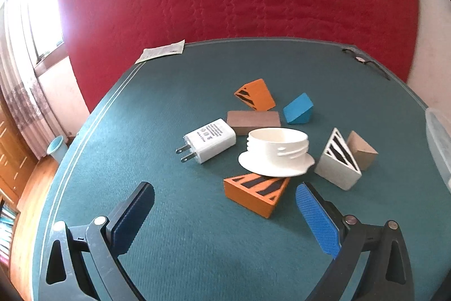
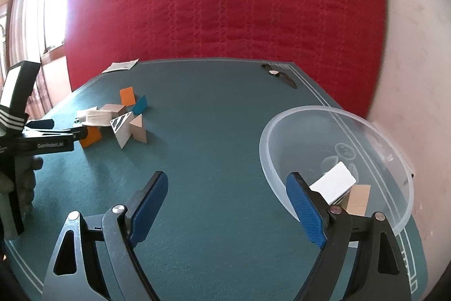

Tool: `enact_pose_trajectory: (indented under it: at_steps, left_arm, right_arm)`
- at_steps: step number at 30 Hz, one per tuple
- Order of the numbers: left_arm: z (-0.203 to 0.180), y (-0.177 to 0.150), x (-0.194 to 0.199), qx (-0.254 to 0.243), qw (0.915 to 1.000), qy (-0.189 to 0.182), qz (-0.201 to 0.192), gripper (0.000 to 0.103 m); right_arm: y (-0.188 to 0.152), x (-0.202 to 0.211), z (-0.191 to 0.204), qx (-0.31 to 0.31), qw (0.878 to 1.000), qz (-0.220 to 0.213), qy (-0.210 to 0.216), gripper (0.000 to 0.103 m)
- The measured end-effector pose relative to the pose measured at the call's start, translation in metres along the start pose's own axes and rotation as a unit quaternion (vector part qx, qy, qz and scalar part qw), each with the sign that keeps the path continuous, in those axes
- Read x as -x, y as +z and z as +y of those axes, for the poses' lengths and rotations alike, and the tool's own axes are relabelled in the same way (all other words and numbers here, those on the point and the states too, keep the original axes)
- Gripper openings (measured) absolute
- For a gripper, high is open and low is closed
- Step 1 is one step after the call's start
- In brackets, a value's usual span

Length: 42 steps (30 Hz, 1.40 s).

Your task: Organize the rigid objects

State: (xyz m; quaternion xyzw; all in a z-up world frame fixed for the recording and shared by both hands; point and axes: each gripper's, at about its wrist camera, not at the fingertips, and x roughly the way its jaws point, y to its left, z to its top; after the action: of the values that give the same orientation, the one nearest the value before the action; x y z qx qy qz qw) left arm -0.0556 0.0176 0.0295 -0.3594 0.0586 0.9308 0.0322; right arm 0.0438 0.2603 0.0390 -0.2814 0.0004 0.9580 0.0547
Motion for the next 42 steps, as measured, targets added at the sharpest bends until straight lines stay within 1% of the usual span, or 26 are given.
enact_pose_trajectory:
  at_steps: [2,5,11,13,16,18,19,21,23,24,30,33,36,38,42]
  left_arm:
    - [0.001,0.002,-0.006,0.006,1.0,0.002,0.006,0.102]
    - [0.002,0.004,-0.01,0.012,0.9998,-0.005,0.014,0.102]
    - [-0.005,0.007,-0.014,0.003,0.9998,-0.012,0.015,0.102]
    - [-0.007,0.008,-0.017,0.005,0.9997,-0.015,0.021,0.098]
    - [-0.007,0.008,-0.022,0.007,0.999,-0.027,0.035,0.083]
    - [-0.005,0.007,-0.025,0.012,0.9982,-0.038,0.045,0.068]
    - [-0.004,0.007,-0.027,0.016,0.9978,-0.042,0.049,0.064]
    - [-0.002,0.006,-0.025,0.021,0.9977,-0.044,0.047,0.053]
    - [-0.001,0.005,-0.023,0.02,0.9976,-0.049,0.046,0.049]
    - [-0.001,0.004,-0.022,0.02,0.9976,-0.05,0.044,0.041]
    - [0.004,-0.002,-0.012,0.021,0.9972,-0.062,0.037,0.041]
    - [0.008,-0.007,-0.004,0.014,0.9973,-0.066,0.03,0.041]
    - [0.012,-0.013,0.003,0.007,0.9976,-0.064,0.025,0.041]
    - [0.016,-0.016,0.006,0.003,0.9978,-0.062,0.024,0.041]
    - [0.026,-0.022,0.01,0.006,0.9978,-0.061,0.025,0.041]
  right_arm:
    - [-0.001,0.0,0.0,0.0,1.0,0.002,0.001,0.087]
    - [-0.001,0.003,0.0,0.002,1.0,0.001,0.002,0.087]
    - [-0.003,0.002,0.004,0.005,1.0,0.005,0.005,0.087]
    - [-0.003,0.001,0.005,0.008,1.0,0.005,0.006,0.087]
    - [-0.003,0.002,0.007,0.011,1.0,0.004,0.006,0.087]
    - [-0.003,0.002,0.008,0.011,1.0,0.005,0.007,0.087]
    - [-0.004,0.002,0.008,0.011,1.0,0.006,0.008,0.087]
    - [-0.004,0.002,0.009,0.012,1.0,0.006,0.01,0.087]
    - [-0.004,0.002,0.01,0.014,1.0,0.006,0.012,0.087]
    - [-0.004,0.003,0.011,0.017,1.0,0.006,0.014,0.087]
    - [-0.004,0.002,0.016,0.025,0.999,0.006,0.019,0.087]
    - [-0.002,0.001,0.018,0.022,0.999,0.014,0.032,0.087]
    - [0.001,-0.005,0.022,0.002,0.997,0.037,0.065,0.087]
    - [0.004,-0.011,0.026,-0.013,0.994,0.055,0.097,0.087]
    - [0.01,-0.02,0.047,-0.014,0.988,0.072,0.137,0.086]
